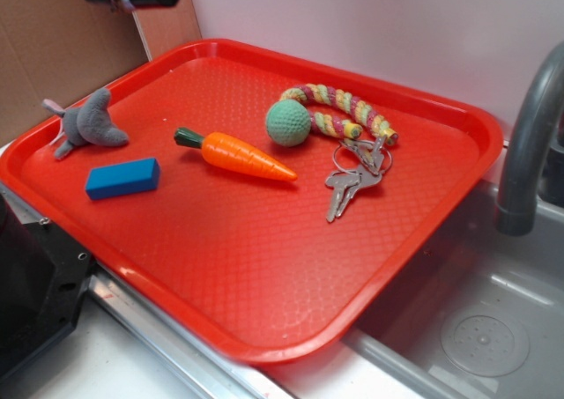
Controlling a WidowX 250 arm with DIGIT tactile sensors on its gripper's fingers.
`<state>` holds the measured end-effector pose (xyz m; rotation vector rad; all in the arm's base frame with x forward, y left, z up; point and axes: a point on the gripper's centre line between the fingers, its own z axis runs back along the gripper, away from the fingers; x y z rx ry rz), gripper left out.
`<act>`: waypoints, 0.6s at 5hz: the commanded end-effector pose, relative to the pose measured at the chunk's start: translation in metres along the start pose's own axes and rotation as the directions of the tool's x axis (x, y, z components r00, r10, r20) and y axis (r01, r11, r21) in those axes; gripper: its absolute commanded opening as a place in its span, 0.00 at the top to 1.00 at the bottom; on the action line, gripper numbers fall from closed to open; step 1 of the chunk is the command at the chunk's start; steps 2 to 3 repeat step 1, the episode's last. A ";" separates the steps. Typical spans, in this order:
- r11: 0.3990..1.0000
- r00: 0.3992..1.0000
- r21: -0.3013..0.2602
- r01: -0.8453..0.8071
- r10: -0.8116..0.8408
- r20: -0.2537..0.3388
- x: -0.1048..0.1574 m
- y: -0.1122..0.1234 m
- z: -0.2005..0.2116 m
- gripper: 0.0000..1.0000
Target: Grab the wood chip.
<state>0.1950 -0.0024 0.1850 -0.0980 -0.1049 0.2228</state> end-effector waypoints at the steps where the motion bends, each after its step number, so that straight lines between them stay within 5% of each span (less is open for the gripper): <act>1: 0.999 0.999 -0.038 0.021 -0.020 0.032 -0.002 0.018 0.020 1.00; 3: 0.999 0.999 -0.038 0.021 -0.020 0.032 -0.002 0.018 0.020 1.00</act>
